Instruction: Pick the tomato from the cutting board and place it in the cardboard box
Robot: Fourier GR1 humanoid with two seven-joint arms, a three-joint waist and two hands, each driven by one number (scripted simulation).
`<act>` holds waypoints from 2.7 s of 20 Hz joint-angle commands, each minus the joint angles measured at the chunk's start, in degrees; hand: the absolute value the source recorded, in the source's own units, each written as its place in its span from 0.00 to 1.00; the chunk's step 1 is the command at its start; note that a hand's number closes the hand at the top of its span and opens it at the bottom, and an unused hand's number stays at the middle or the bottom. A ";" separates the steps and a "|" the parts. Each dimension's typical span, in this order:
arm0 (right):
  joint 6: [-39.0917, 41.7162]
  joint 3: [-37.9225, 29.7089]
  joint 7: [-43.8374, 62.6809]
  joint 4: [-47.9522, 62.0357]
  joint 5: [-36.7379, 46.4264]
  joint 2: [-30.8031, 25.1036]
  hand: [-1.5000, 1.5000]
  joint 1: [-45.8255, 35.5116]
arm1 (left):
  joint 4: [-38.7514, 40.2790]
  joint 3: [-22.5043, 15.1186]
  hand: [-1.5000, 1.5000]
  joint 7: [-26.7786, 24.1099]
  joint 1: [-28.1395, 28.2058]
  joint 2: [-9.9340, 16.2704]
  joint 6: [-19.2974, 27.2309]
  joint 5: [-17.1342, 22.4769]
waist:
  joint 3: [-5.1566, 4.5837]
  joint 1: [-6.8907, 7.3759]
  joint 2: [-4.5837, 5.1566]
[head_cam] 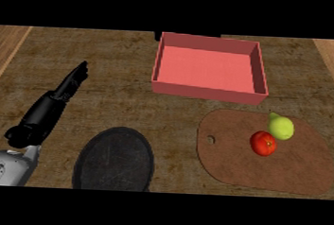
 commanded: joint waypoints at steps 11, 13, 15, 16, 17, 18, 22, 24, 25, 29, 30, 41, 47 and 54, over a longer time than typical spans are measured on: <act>-2.17 11.57 30.50 -31.71 23.94 -3.48 0.00 7.81 | 0.23 2.94 0.50 1.13 -0.69 0.62 -3.62 0.50 | -0.13 -0.06 -0.35; 3.29 8.08 33.93 -36.21 21.89 -6.34 0.00 10.33 | 2.16 2.13 0.50 0.18 -1.77 -1.59 -2.54 -1.65 | -0.11 -0.78 -0.32; 2.25 13.06 36.86 -35.87 27.49 -2.85 0.00 11.04 | 0.36 3.87 0.50 -0.54 0.74 0.28 -4.37 -0.65 | -0.07 0.18 -0.21; 3.22 14.05 40.02 -37.77 28.69 -1.60 0.00 9.77 | 0.19 3.34 0.50 -0.29 0.68 -1.35 -3.73 -1.32 | -0.06 0.27 -0.16; 6.19 14.91 43.52 -38.86 28.18 -1.56 0.00 7.09 | 1.36 3.81 0.50 -2.06 1.15 -1.34 -4.29 -1.53 | -0.08 0.52 -0.10; 4.87 15.73 42.57 -36.80 30.40 1.11 0.00 8.07 | -0.02 2.84 0.50 1.63 -0.43 -2.60 -3.20 -3.27 | -0.03 0.36 -0.10; 10.60 14.57 44.96 -41.58 31.18 2.45 0.00 9.78 | 2.20 4.63 0.50 1.05 -1.89 -4.60 -4.19 -4.54 | -0.04 0.03 -0.13; 9.60 19.80 46.34 -37.93 35.77 7.01 0.00 6.88 | -0.15 4.46 0.50 2.38 -1.59 -4.64 -4.53 -5.79 | -0.02 0.44 -0.08; 8.28 19.32 44.90 -38.24 37.89 8.09 0.00 8.43 | 0.54 4.54 0.50 2.36 -1.91 -5.75 -5.40 -5.84 | -0.02 0.25 -0.10; 8.78 18.92 47.03 -35.59 41.28 10.87 0.00 4.34 | -4.39 4.73 0.50 5.42 1.14 -6.59 -4.49 -7.27 | -0.01 0.61 -0.13; 2.53 22.55 45.98 -34.44 47.01 12.70 0.00 8.44 | 3.82 5.53 0.50 -2.92 0.46 -6.43 -5.96 -7.97 | -0.02 0.23 -0.04; 6.59 20.56 44.14 -27.09 54.06 18.00 0.00 3.17 | -3.84 11.10 0.50 4.06 0.71 -6.70 -11.80 -6.89 | -0.01 0.72 -0.14; 6.97 18.87 41.65 -23.75 56.73 21.94 0.00 2.16 | 4.32 11.59 0.50 -0.03 -2.48 -10.90 -12.18 -11.75 | -0.02 0.30 -0.06; 4.92 17.79 35.57 -17.29 58.87 23.51 0.00 0.64 | -1.73 13.66 0.50 4.90 -0.56 -11.32 -14.80 -10.85 | -0.01 0.41 -0.10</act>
